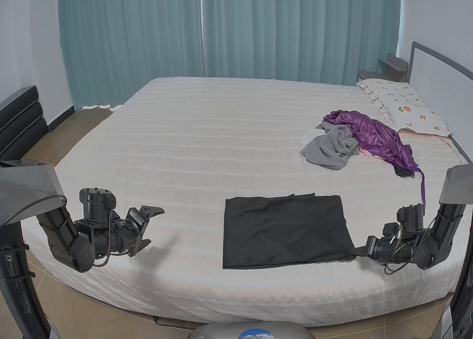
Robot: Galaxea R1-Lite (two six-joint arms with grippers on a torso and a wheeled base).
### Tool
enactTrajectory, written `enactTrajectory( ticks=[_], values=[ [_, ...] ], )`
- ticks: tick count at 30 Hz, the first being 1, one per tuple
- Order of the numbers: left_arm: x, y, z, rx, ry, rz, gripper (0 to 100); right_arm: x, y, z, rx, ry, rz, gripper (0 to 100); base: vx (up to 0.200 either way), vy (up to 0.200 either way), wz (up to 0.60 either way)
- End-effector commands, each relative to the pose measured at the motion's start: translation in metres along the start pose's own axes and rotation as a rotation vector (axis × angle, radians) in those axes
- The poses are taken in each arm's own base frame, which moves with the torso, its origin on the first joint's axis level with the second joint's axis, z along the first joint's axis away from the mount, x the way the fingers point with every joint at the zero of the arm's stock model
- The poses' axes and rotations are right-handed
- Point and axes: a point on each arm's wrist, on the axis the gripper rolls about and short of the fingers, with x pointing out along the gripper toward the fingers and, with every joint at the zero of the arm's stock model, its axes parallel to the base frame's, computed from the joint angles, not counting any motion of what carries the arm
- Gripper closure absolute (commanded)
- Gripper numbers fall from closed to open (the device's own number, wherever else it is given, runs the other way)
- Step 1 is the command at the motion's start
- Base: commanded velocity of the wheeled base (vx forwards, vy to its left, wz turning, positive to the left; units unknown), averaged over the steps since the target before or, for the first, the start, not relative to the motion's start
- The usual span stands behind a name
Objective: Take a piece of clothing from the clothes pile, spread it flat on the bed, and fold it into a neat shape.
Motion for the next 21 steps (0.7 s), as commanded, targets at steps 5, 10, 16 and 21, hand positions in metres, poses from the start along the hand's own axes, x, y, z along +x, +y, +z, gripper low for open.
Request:
enactTrajectory(
  ticks=[5, 10, 16, 21],
  values=[
    [0.0, 0.0, 0.0, 0.0, 0.0, -0.001, 0, -0.003, 0.0, 0.003, -0.001, -0.014, -0.001, 0, 0.0, 0.0, 0.0],
    [0.0, 0.0, 0.0, -0.003, 0.0, -0.001, 0, -0.013, 0.011, 0.009, 0.057, -0.062, 0.02, 0, 0.0, 0.0, 0.0],
    [0.0, -0.001, 0.001, -0.002, 0.0, -0.004, 0, -0.02, 0.008, 0.004, 0.165, -0.198, 0.049, 0, 0.0, 0.0, 0.0],
    [-0.001, -0.002, 0.001, 0.0, -0.001, -0.009, 0, -0.017, 0.005, 0.002, 0.306, -0.278, 0.126, 0, 0.0, 0.0, 0.0]
  ],
)
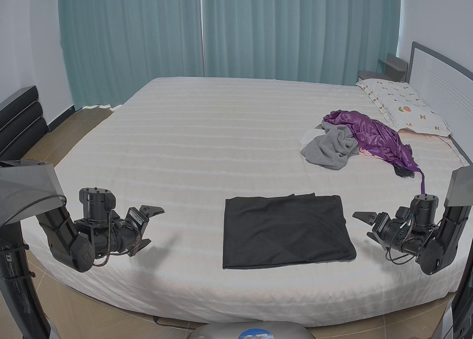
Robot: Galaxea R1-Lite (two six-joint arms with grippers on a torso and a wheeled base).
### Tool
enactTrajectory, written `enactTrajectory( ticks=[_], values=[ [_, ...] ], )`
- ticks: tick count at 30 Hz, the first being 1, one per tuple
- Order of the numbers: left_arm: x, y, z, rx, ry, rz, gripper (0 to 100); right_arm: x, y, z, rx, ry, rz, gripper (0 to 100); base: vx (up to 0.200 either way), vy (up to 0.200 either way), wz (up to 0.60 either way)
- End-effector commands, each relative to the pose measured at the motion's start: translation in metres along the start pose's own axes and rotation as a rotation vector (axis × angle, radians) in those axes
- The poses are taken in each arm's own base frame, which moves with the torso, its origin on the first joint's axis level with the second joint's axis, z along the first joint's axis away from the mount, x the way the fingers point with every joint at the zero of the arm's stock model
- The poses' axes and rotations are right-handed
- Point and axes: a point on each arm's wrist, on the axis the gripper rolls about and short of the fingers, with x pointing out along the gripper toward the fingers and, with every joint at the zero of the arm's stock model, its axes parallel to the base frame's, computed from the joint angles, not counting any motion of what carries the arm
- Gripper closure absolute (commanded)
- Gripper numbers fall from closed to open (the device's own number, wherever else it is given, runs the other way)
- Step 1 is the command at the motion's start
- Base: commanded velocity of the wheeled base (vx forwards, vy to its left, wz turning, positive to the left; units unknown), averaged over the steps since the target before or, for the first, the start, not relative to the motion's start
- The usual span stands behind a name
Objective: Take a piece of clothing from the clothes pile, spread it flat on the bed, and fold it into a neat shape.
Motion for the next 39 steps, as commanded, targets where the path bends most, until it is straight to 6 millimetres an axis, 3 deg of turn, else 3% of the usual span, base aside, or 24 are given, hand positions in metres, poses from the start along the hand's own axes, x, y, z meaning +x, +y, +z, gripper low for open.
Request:
enactTrajectory(
  ticks=[1, 15, 33, 39],
  values=[
    [-0.001, -0.002, 0.0, 0.003, -0.001, -0.008, 0, -0.002, -0.015, -0.014, 0.129, -0.005, -0.017, 0, 0.0, 0.0, 0.0],
    [-0.003, -0.003, -0.002, 0.007, 0.007, -0.019, 0, 0.003, -0.03, -0.014, 0.265, -0.017, -0.036, 0, 0.0, 0.0, 0.0],
    [-0.002, -0.001, -0.005, 0.004, 0.01, -0.008, 0, 0.003, -0.031, -0.016, 0.275, -0.01, -0.04, 0, 0.0, -0.2, 0.0],
    [-0.001, -0.001, -0.005, 0.008, 0.011, -0.007, 0, 0.003, -0.032, -0.017, 0.274, -0.007, -0.042, 0, 0.0, 0.0, 0.0]
  ],
)
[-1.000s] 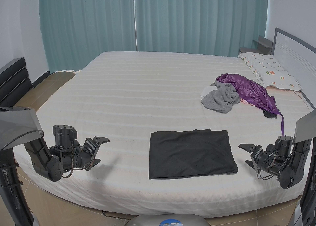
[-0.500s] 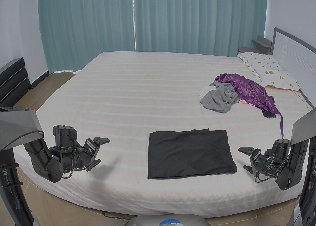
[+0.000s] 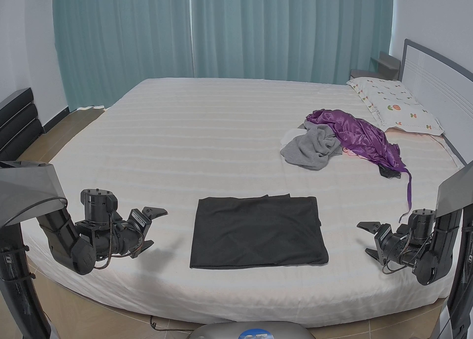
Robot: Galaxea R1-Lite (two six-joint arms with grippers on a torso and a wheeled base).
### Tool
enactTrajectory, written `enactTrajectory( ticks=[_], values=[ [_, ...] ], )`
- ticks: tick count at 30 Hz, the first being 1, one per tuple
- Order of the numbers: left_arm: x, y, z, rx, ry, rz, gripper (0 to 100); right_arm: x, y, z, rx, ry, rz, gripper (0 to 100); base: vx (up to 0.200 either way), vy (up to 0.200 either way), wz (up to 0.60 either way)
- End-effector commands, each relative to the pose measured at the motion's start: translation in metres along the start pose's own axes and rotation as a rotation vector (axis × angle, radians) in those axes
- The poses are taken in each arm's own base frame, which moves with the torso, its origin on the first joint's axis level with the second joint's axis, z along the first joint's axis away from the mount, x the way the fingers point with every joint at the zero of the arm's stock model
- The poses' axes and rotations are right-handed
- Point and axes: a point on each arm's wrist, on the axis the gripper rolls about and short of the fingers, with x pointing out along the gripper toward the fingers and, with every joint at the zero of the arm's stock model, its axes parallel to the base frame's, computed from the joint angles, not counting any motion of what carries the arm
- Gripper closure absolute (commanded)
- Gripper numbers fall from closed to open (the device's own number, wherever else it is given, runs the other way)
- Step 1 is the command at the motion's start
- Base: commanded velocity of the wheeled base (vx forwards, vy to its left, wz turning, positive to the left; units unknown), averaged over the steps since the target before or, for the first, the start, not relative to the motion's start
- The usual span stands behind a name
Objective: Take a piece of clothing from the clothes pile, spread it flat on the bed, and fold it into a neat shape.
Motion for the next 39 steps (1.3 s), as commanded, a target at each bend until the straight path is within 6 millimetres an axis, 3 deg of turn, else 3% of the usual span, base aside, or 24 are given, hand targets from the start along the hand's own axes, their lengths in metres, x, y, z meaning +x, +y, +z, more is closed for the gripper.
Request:
enactTrajectory(
  ticks=[1, 7, 13, 20, 27, 30, 39],
  values=[
    [0.001, 0.0, 0.0, 0.0, -0.001, 0.0, 0, 0.001, 0.001, 0.0, -0.007, -0.003, 0.01, 0, 0.0, 0.0, 0.0],
    [0.005, -0.006, 0.003, 0.015, -0.01, -0.023, 0, 0.002, 0.001, -0.001, -0.012, -0.001, 0.009, 0, 0.0, 0.0, 0.0],
    [0.025, -0.02, -0.004, 0.113, -0.018, -0.041, 0, 0.002, 0.001, -0.002, -0.015, 0.001, 0.007, 0, 0.0, 0.0, 0.0],
    [0.084, -0.033, -0.004, 0.185, -0.035, -0.046, 0, 0.003, 0.0, -0.004, -0.013, 0.005, -0.001, 0, 0.0, 0.0, 0.0],
    [0.116, -0.043, -0.015, 0.313, -0.012, -0.067, 0, 0.003, 0.0, -0.004, -0.015, 0.005, 0.0, 0, 0.0, 0.0, 0.0],
    [0.14, -0.042, -0.018, 0.376, -0.038, -0.014, 0, 0.003, 0.0, -0.004, -0.015, 0.005, 0.0, 0, 0.0, 0.0, 0.0],
    [0.165, -0.047, -0.015, 0.385, -0.082, 0.07, 0, 0.003, 0.0, -0.004, -0.016, 0.006, 0.001, 0, 0.0, 0.0, 0.0]
  ],
)
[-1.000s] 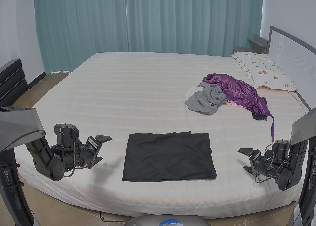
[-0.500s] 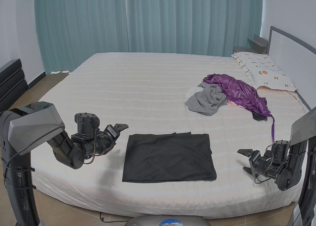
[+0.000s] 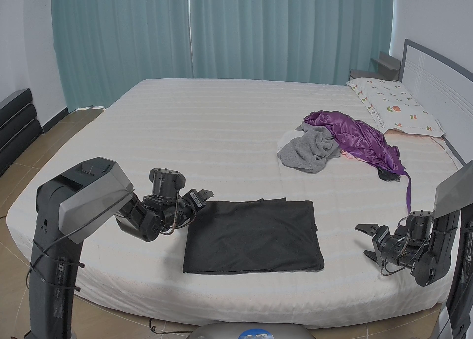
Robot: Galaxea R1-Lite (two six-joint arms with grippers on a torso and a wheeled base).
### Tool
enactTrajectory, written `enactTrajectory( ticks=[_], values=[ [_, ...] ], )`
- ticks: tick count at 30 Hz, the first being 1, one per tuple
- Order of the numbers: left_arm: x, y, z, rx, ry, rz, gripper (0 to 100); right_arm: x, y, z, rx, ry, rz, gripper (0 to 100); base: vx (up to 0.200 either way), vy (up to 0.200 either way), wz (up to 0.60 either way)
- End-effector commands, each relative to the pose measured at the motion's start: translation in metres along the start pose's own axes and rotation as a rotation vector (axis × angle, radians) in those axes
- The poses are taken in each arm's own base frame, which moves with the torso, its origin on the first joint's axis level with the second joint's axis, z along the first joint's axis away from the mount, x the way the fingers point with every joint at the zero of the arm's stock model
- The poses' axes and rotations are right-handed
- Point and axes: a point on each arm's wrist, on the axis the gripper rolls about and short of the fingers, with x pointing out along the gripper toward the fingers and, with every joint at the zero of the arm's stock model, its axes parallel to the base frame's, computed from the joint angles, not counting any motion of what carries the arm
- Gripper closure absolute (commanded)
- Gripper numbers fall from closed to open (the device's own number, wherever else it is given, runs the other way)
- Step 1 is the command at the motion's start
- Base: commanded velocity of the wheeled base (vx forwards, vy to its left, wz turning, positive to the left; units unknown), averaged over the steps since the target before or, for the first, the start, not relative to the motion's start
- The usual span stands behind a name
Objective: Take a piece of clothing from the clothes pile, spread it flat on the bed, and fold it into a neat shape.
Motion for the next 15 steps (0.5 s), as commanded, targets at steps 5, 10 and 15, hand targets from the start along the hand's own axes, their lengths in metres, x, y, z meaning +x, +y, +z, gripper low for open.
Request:
enactTrajectory(
  ticks=[5, 10, 15],
  values=[
    [0.025, 0.007, -0.007, 0.008, -0.033, 0.042, 0, 0.001, 0.0, -0.001, -0.008, -0.001, 0.005, 0, 0.0, 0.0, 0.0],
    [0.026, 0.006, -0.005, 0.002, -0.079, 0.062, 100, 0.005, -0.001, -0.007, -0.057, 0.014, -0.005, 0, 0.0, 0.0, 0.0],
    [0.026, 0.007, -0.003, -0.007, -0.11, 0.071, 100, 0.026, 0.011, -0.016, -0.126, -0.02, 0.013, 0, 0.0, 0.0, 0.0]
  ],
)
